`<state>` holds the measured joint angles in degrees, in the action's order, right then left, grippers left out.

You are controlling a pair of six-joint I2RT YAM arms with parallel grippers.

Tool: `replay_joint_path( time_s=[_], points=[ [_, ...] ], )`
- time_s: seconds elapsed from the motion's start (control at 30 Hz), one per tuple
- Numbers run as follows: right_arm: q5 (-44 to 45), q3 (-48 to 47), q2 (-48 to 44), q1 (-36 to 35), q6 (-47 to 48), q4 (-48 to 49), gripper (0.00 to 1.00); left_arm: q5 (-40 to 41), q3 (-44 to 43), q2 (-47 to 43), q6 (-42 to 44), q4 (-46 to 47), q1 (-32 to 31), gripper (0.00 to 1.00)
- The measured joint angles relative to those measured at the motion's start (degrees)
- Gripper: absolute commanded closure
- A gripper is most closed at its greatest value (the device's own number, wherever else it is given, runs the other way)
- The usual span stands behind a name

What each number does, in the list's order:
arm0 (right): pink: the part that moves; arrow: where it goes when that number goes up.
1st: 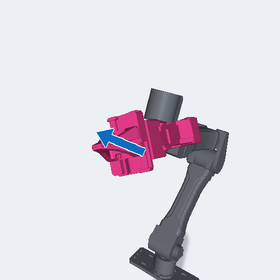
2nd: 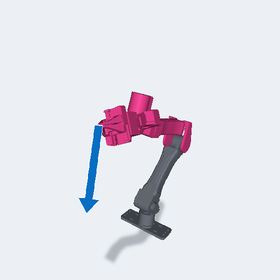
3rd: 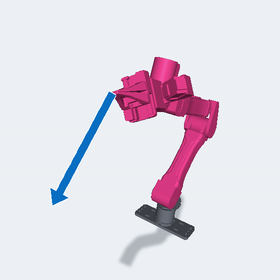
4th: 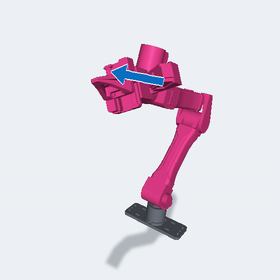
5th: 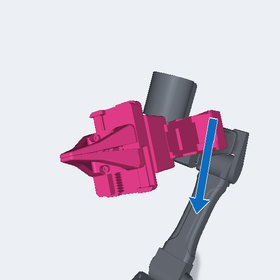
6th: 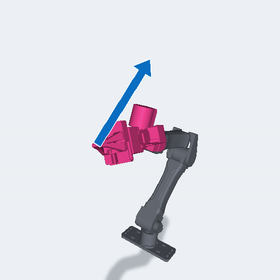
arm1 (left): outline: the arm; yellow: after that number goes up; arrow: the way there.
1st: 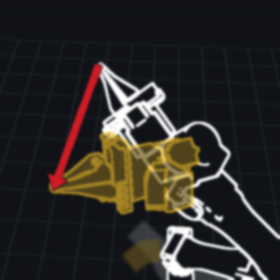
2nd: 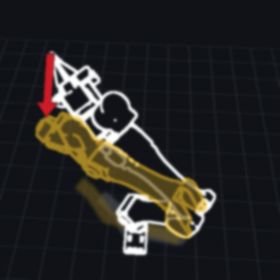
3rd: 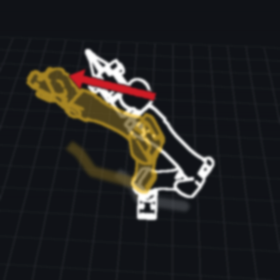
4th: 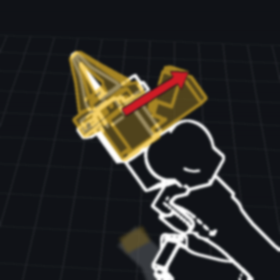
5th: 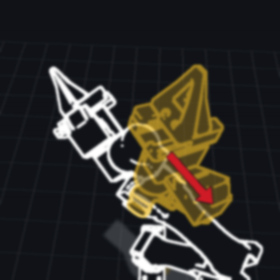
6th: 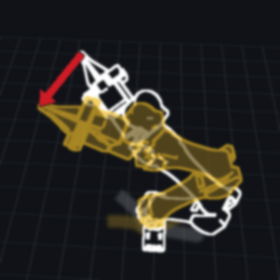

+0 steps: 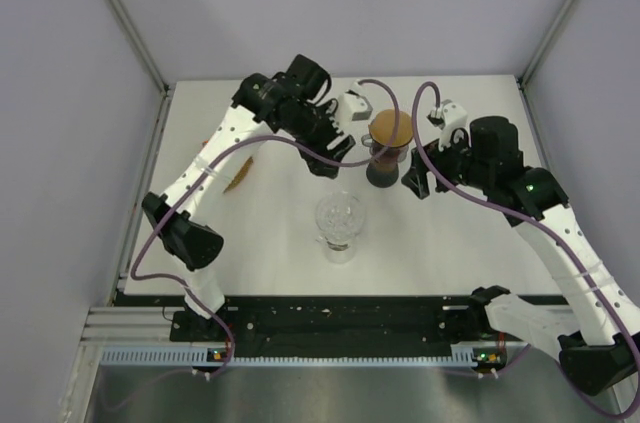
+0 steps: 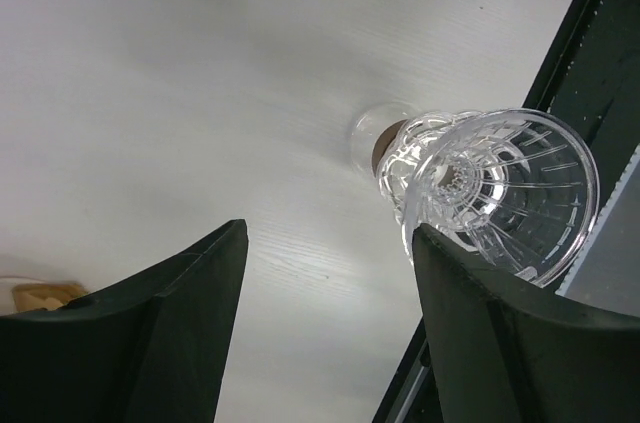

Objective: Place the coffee filter in the dripper

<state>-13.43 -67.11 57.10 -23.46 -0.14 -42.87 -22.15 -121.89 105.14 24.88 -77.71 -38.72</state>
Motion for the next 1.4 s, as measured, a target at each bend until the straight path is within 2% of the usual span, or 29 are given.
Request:
replay_joint_path(
  time_s=[0.1, 0.23, 0.33, 0.5, 0.77, 1.13, 1.4],
  points=[
    [-0.42, 0.00, -0.11, 0.00, 0.59, 0.02, 0.20, -1.25, 0.00, -2.23, -1.29, -0.04, 4.83, 0.28],
    [-0.55, 0.02, -1.09, 0.00, 1.22, 0.37, 0.20, -1.42, 1.75, -6.82, -3.72, 0.50, 14.82, 0.33],
    [-0.44, 0.39, -2.27, 0.00, 1.55, 1.27, 0.20, 5.73, 11.63, -14.19, -5.18, 5.77, 20.41, 0.39],
    [-0.37, 1.68, -2.84, 0.00, 1.79, 2.08, 0.20, 18.95, 31.67, -25.20, -4.48, 15.85, 19.76, 0.48],
    [-0.72, 2.95, -2.84, 0.00, 2.10, 3.06, 0.20, 36.52, 51.63, -26.45, 0.24, 32.76, 19.52, 0.62],
    [-1.01, 3.98, -2.84, 0.00, 2.10, 4.02, 0.20, 49.31, 66.51, -18.14, 6.49, 56.22, 18.93, 0.63],
    [-1.03, 4.13, -2.16, 0.00, 2.14, 4.35, 0.20, 50.82, 68.39, -11.39, 10.40, 66.99, 18.88, 0.63]
  ],
)
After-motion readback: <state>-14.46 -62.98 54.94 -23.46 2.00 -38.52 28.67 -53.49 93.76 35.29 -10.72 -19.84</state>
